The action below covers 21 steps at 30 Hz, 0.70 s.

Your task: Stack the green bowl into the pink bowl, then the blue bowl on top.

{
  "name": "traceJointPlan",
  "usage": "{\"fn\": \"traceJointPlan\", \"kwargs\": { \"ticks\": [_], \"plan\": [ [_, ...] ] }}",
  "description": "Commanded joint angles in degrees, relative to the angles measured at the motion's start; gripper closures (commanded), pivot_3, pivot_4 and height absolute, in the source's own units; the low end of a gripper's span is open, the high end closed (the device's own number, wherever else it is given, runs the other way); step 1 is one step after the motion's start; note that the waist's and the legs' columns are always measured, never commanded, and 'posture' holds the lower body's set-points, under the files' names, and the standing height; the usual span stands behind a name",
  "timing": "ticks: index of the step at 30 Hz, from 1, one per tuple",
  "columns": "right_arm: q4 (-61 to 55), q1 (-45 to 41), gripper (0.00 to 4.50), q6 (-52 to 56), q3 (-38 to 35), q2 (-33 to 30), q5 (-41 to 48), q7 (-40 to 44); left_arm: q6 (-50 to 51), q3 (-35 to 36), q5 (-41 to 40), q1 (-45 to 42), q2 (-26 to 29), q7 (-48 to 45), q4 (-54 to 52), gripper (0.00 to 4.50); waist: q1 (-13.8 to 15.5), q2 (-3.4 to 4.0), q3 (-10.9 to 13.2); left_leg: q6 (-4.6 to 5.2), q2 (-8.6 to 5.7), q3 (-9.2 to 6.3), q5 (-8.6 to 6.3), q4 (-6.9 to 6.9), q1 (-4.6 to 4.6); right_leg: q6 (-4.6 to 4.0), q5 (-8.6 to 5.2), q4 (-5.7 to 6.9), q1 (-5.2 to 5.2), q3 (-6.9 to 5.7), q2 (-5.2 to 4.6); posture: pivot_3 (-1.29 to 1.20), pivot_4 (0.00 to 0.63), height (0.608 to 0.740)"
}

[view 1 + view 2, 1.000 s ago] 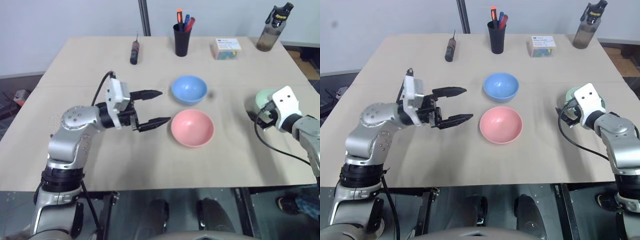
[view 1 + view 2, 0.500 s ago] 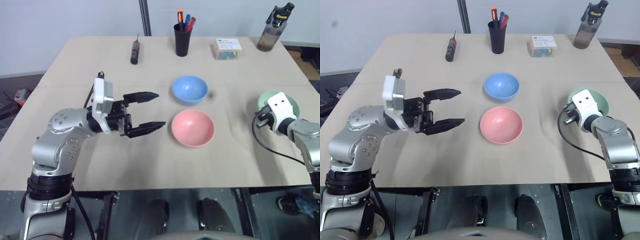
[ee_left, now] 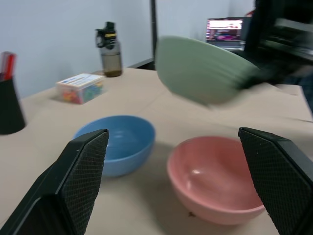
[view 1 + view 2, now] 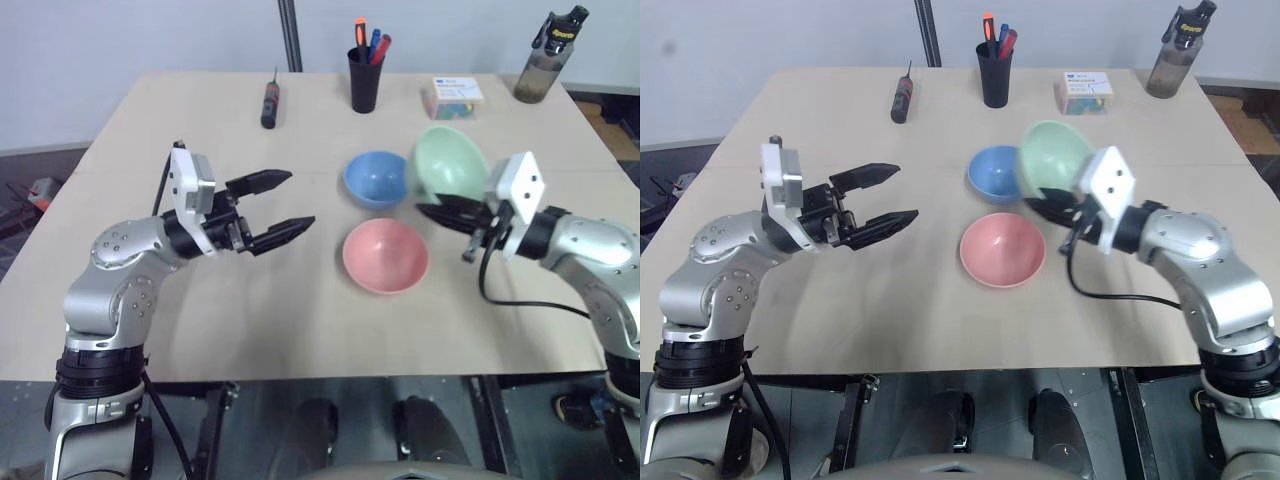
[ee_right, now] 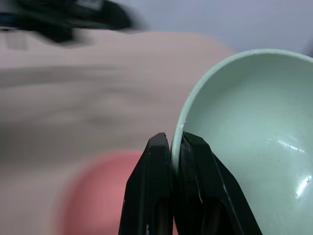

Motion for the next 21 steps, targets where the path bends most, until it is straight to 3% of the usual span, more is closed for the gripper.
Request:
{"fn": "traceJointPlan", "kwargs": {
  "ticks": [1,2,4,6,11,16,19,21],
  "plan": [
    [0.61,0.7,4.36,-0.68,5.34,0.91,-1.92,1.08,-1.42,0.34,0.32,-1.78,-0.08,0.35,-1.0,0.0,0.01,0.0,0.0,-0.11,-0.02,0.0,0.06,0.0,0.0,0.0,0.0,0.0,0.0,0.0,-0.02,0.0,0.15,0.74],
    [2.01,1.57,3.71,-1.61,8.55,0.3,-4.1,2.03,-1.31,0.41,0.28,-1.86,0.05,0.35,-1.21,0.0,-0.05,-0.04,-0.03,-0.12,-0.04,0.0,0.07,0.0,-0.01,0.0,0.0,0.0,0.0,0.0,-0.04,0.0,0.15,0.74],
    [3.41,2.96,3.08,-1.33,9.86,0.79,-4.04,2.56,-1.17,0.71,0.27,-1.83,0.33,0.45,-1.36,0.0,-0.1,-0.06,-0.03,-0.12,-0.04,0.01,0.07,0.0,0.02,0.0,0.0,0.0,0.01,0.0,-0.02,0.0,0.15,0.74],
    [3.68,2.84,2.1,-1.47,9.19,0.89,-3.65,2.97,-1.0,1.01,0.14,-1.48,0.48,0.6,-1.73,0.0,-0.19,-0.02,-0.01,-0.12,-0.04,0.02,0.07,-0.01,0.02,0.0,0.0,0.02,-0.02,0.0,-0.01,0.0,0.15,0.74],
    [2.17,2.15,0.14,-1.63,5.16,0.84,-1.74,2.9,-0.8,1.4,-0.18,-0.23,0.63,1.22,-2.99,0.0,-0.28,-0.02,-0.01,-0.13,-0.01,0.03,0.07,-0.01,0.04,0.0,0.0,0.04,-0.02,0.03,0.01,0.0,0.15,0.74],
    [5.5,-6.13,0.05,-3.08,-4.19,0.54,-3.18,-2.73,-1.08,2.08,0.16,1.33,0.67,2.76,-3.9,0.0,-0.24,-0.01,0.0,-0.13,-0.01,0.05,0.07,0.0,0.03,0.0,0.0,0.04,-0.03,0.06,-0.01,0.0,0.15,0.74],
    [16.44,-11.33,0.05,-12.4,-1.39,-0.13,-12.75,-4.69,-1.1,1.92,0.09,1.76,0.35,3.6,-4.62,0.0,-0.26,-0.04,-0.02,-0.13,-0.02,0.04,0.08,-0.02,0.08,0.0,0.0,0.05,-0.01,0.04,0.0,0.0,0.15,0.74],
    [27.08,-15.27,0.05,-24.21,2.98,-1.34,-21.38,-4.28,-1.09,1.97,0.03,2.31,0.29,4.01,-5.25,0.0,-0.28,-0.04,-0.02,-0.15,-0.03,0.04,0.08,-0.06,0.08,-0.01,0.0,0.04,-0.01,0.02,0.02,0.0,0.15,0.74]
  ]
}}
